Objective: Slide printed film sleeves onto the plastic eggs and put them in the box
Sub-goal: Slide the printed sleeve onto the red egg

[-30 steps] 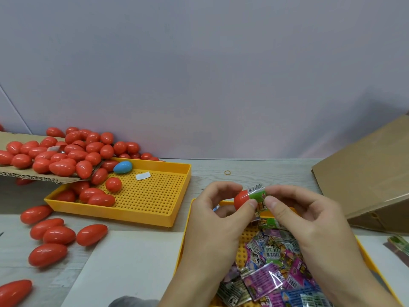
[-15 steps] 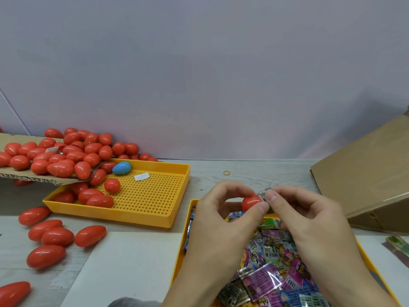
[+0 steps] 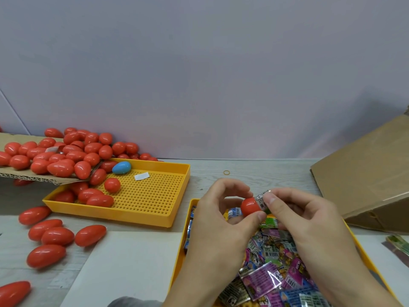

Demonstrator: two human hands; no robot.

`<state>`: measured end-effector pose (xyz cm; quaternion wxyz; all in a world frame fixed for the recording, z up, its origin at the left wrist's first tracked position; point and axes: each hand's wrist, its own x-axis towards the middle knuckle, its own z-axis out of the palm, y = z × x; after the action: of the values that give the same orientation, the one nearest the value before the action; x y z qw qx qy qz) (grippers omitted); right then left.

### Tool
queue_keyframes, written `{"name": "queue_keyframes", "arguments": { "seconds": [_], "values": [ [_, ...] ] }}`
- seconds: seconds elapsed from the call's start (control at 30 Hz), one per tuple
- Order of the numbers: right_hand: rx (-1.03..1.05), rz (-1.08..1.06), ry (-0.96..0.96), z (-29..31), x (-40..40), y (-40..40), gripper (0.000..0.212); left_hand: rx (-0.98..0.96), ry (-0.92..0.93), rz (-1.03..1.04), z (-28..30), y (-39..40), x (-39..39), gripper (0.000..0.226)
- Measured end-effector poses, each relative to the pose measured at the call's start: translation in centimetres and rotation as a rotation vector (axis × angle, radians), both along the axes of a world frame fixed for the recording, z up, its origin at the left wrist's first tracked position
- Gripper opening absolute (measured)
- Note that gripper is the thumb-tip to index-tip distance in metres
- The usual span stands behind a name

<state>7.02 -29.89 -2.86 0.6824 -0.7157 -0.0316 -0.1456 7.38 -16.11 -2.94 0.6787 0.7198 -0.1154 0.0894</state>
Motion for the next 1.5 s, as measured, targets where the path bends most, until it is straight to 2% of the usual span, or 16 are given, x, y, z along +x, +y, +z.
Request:
{"name": "queue_keyframes", "arguments": {
  "seconds": [0.37, 0.6, 0.83, 0.97, 1.2, 1.33, 1.5],
  "values": [
    [-0.079, -0.004, 0.003, -0.02, -0.07, -0.12, 0.013, 0.081, -0.005, 0.059, 0.18, -0.12, -0.16, 0.035],
    [-0.161, -0.034, -0.089, -0.25, -0.10, 0.06, 0.013, 0.086, -0.051, 0.086, 0.17, -0.18, -0.07, 0.017],
    [-0.594, -0.125, -0.199, -0.79, -0.30, 0.28, 0.035, 0.014, 0.005, 0.129, 0.04, 0.09, 0.13, 0.022],
    [-0.721, -0.158, -0.197, -0.77, -0.29, 0.66, 0.040, 0.040, -0.012, 0.123, 0.07, 0.02, 0.08, 0.021],
    [-0.722, -0.208, -0.278, -0.81, -0.25, 0.66, 0.034, 0.008, -0.004, 0.064, -0.15, -0.22, 0.07, 0.020],
    [-0.705, -0.194, -0.287, -0.77, -0.37, 0.73, 0.038, -0.061, 0.041, 0.030, -0.24, -0.42, 0.02, 0.022],
    [-0.671, -0.159, -0.294, -0.82, -0.54, 0.63, 0.042, -0.057, 0.048, 0.035, -0.41, -0.57, 0.06, 0.022]
  ]
}}
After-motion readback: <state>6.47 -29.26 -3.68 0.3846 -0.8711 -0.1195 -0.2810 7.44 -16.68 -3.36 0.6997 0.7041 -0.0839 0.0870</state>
